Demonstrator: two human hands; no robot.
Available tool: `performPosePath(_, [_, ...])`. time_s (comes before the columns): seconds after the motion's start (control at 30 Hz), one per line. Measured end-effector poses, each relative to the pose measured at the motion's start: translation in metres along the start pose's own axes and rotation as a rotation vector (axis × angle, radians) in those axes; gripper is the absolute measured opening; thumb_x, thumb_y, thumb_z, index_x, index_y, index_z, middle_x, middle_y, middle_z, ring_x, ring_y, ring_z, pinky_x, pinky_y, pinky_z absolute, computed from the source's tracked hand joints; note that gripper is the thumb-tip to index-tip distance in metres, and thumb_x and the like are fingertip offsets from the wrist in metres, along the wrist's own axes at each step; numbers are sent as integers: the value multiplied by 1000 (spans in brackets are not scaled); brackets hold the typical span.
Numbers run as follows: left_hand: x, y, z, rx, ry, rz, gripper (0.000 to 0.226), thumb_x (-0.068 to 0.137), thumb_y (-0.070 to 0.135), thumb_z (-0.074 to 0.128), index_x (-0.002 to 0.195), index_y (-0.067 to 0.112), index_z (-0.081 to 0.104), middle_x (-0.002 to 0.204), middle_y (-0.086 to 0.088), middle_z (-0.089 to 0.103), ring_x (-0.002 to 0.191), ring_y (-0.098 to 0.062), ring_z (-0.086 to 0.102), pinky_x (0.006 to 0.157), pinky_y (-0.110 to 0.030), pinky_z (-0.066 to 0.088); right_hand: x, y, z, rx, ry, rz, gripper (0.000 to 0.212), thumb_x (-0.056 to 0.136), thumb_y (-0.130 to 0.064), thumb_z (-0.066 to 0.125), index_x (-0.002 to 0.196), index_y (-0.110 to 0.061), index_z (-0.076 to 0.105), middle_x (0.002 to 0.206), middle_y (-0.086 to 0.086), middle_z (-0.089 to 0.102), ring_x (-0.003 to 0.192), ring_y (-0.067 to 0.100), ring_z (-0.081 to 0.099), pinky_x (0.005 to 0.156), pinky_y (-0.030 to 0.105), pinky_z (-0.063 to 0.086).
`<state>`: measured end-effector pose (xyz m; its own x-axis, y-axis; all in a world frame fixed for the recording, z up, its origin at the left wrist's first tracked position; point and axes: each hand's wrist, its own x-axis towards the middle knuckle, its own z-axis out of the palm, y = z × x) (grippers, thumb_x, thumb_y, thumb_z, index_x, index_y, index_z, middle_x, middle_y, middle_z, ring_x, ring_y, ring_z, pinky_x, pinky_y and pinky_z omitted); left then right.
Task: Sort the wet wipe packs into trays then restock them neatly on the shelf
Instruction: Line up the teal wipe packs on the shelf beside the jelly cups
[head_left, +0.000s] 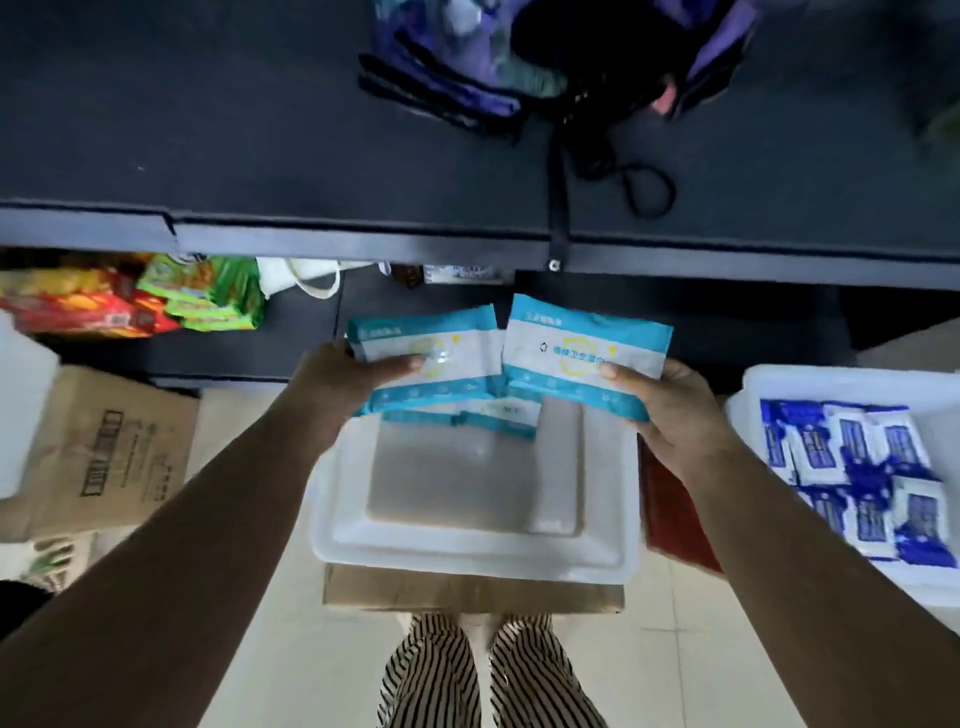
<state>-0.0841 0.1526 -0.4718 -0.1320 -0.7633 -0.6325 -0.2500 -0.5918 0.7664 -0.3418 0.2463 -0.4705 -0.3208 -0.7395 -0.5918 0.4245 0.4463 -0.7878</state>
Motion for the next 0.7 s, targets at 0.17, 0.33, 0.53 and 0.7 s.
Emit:
performPosePath(0.17, [-66,96,-15,-3,-26,207,39,48,18,81,85,12,70,87,-2,74,80,-16,70,84,-31,53,-52,-100,24,26,-134,-160,18,80,4,60,91,-9,66,80,-1,74,73,12,71,62,22,56])
performPosePath(0.33, [-130,186,-36,24,-6,423,58,43,18,89,95,5,68,88,-6,74,80,-19,70,80,-32,56,-110,-189,38,-4,-191,-356,24,79,1,60,100,-9,65,90,0,74,83,15,71,73,26,58])
performPosePath(0.53, [-201,284,-54,-2,-9,640,44,47,16,76,89,7,69,90,-5,73,80,-16,70,80,-25,55,-189,-287,58,-114,-203,-597,23,81,2,60,104,3,62,99,11,70,85,33,64,88,56,47])
performPosePath(0.7, [-229,335,-62,-38,50,777,37,60,11,78,94,5,65,82,1,73,71,-7,69,68,-17,55,-215,-332,69,-71,-198,-709,16,81,7,58,91,-5,64,72,-2,73,65,12,70,62,23,58])
